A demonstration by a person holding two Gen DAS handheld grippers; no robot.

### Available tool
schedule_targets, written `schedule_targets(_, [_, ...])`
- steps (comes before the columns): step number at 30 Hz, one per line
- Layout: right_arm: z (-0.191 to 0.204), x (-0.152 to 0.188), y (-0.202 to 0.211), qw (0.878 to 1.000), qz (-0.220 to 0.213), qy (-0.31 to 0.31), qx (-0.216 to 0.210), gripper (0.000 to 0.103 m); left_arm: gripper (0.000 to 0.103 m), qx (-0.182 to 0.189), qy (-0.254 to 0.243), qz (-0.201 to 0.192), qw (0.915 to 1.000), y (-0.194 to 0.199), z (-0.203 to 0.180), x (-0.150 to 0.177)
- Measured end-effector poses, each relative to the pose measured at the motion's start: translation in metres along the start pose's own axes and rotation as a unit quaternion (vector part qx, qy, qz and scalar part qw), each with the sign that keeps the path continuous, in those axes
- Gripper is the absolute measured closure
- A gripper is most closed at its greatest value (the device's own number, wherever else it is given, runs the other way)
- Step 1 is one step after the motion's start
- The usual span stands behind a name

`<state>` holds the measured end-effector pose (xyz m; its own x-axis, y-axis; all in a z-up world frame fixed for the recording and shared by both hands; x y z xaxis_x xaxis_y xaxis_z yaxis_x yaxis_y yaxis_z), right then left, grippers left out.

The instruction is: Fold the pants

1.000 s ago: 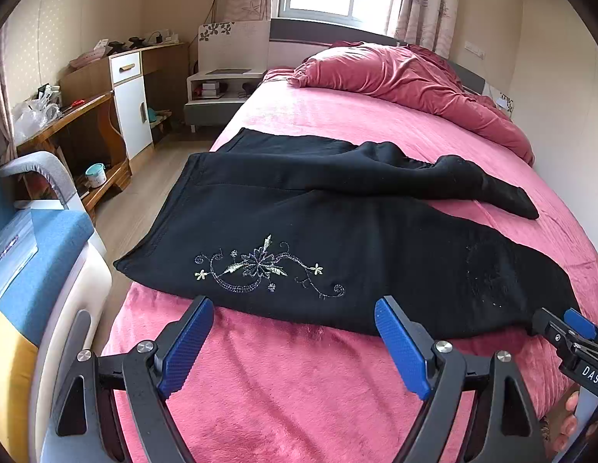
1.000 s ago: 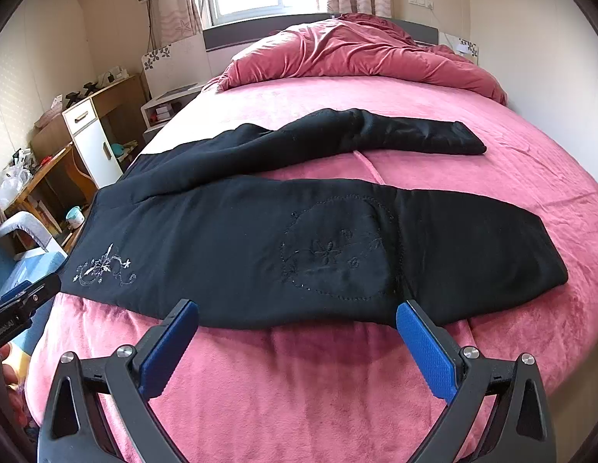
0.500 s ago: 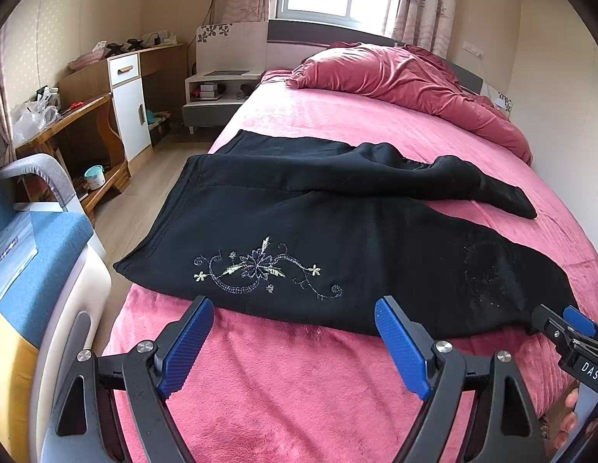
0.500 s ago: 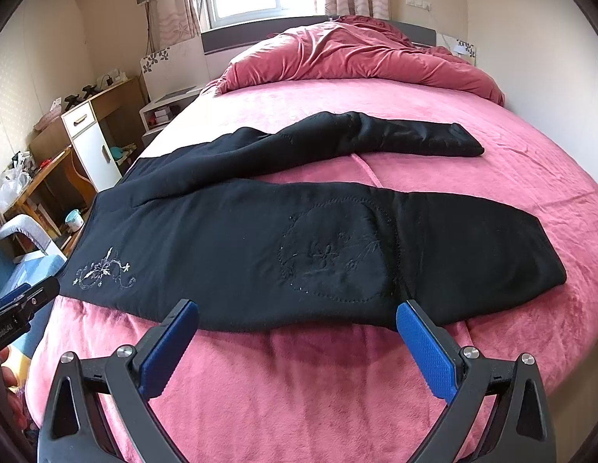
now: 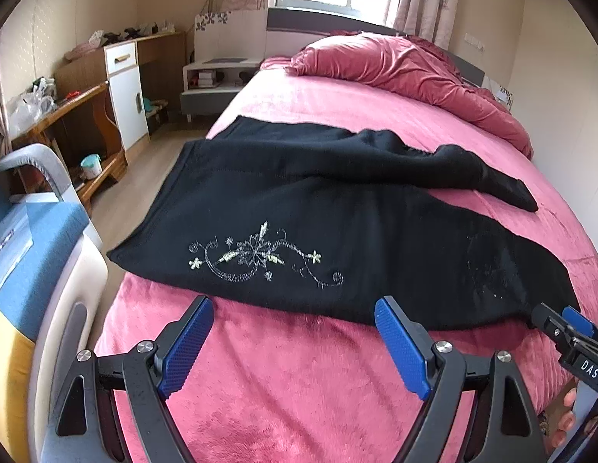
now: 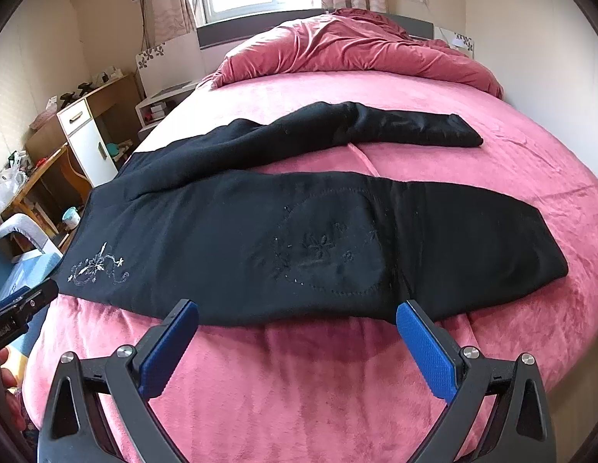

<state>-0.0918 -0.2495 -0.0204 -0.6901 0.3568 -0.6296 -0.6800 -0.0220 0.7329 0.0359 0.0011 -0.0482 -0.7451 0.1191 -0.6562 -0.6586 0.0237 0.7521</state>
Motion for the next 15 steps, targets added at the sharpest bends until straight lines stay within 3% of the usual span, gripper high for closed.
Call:
schedule_targets(2, [-0.003, 0.000, -0.001, 1.000, 0.006, -0.005, -0.002, 0.000, 0.014, 0.002, -0.001, 0.009, 1.0000, -0.006, 0.003, 0.002])
schedule_targets(4, [-0.010, -0.002, -0.002, 1.000, 0.009, -0.010, -0.002, 0.000, 0.002, 0.017, 0.006, 0.022, 0.9996, -0.014, 0.008, 0.006])
schedule_targets(6, [-0.020, -0.006, -0.001, 1.000, 0.014, -0.021, -0.006, 0.000, 0.001, 0.036, 0.016, 0.019, 0.9990, -0.022, 0.016, 0.007])
schedule_targets(10, [-0.073, -0.017, 0.000, 0.994, 0.033, -0.106, -0.013, 0.000, 0.001, 0.068, 0.064, 0.050, 0.9943, -0.043, 0.041, 0.017])
schedule_targets(13, [-0.139, -0.023, 0.002, 0.976, 0.040, -0.214, -0.006, 0.001, 0.001, 0.080, 0.092, 0.068, 0.9902, -0.055, 0.064, 0.023])
schedule_targets(15, [-0.185, -0.024, 0.004, 0.960, 0.036, -0.277, 0.003, 0.008, 0.003, 0.065, 0.099, 0.072, 0.9903, -0.060, 0.081, 0.026])
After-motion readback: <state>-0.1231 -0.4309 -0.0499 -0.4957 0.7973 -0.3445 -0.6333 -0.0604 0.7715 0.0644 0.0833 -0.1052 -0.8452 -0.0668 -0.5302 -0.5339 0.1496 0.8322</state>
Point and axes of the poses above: each gripper's, at about its wrist camera, not at the fingertips, and y roughly against the way its jaws point, z to its left, x to its underside, the point moved 5 cm from there along -y, roughly the way its jaws point, and after that the axes turned 15 degrees about -y, right-handed, at the moved point
